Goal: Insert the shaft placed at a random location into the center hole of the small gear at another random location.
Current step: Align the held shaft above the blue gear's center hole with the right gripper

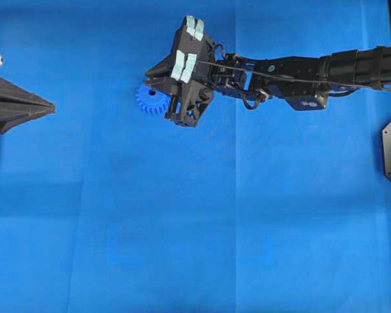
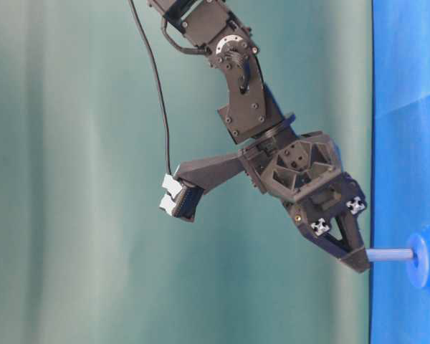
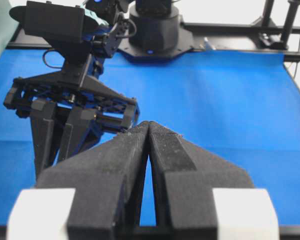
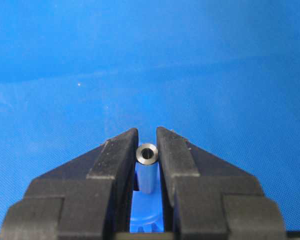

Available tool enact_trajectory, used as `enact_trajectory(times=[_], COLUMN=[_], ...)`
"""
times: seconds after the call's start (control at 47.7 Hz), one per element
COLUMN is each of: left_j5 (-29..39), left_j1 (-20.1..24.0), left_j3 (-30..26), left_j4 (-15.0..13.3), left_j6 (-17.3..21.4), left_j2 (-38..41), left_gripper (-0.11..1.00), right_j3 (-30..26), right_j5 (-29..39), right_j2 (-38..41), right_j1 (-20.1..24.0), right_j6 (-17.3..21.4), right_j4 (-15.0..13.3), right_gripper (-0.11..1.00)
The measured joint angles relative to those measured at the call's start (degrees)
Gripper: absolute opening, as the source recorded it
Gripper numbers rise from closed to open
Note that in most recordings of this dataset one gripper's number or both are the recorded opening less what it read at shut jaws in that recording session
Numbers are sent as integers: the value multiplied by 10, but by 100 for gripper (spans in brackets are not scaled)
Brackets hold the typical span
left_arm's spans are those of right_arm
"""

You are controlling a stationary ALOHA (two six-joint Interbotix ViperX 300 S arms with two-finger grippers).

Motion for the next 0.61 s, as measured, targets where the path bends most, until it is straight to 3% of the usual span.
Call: enact_trajectory(times=[0.608], left_j5=[0], left_j1=[1], left_j3=[0], left_j4=[-1], left_j6=[0], left_j2=[1], left_gripper=[0], right_j3=[0], right_j5=[0], right_j2=[-27], right_j1=[-3], right_j6=[1], right_j4=[-1], right_gripper=[2])
